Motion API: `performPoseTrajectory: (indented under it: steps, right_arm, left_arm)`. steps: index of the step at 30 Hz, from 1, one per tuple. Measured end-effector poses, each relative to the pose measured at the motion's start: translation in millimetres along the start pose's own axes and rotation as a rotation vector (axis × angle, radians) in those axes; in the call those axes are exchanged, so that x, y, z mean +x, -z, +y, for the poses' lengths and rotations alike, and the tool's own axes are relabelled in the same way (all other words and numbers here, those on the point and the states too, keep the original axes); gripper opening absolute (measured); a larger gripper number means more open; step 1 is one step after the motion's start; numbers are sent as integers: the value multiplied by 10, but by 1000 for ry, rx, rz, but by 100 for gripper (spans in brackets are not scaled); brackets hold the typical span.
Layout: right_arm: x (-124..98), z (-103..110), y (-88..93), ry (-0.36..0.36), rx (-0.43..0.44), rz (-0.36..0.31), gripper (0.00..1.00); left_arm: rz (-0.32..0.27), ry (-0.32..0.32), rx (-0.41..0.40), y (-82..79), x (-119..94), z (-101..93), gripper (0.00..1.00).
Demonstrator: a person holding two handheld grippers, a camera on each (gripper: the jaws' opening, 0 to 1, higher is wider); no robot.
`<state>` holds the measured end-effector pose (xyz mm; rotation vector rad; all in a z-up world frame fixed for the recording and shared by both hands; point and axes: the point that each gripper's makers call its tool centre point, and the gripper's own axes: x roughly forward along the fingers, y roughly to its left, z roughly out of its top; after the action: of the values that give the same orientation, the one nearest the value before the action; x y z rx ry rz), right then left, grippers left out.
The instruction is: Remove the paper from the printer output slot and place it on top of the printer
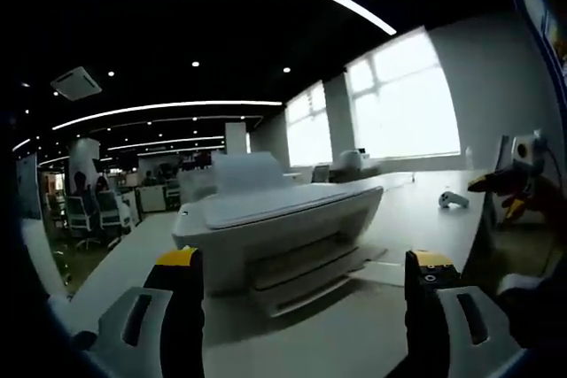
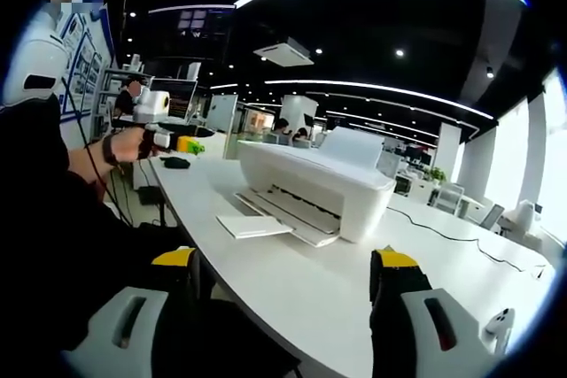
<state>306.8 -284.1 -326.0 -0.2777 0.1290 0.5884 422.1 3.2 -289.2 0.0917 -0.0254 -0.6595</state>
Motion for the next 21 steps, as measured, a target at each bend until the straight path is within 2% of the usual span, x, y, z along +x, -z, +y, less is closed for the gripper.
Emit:
performPoseTrajectory:
  steps: [11, 21]
  right_arm:
    - [-14, -75, -3, 31, 16, -1, 83]
    - [-16, -90, 18, 34, 23, 7, 86]
  left_arm:
    - [13, 11, 5, 43, -94, -46, 97]
    - [37, 8, 1, 160, -187, -27, 97]
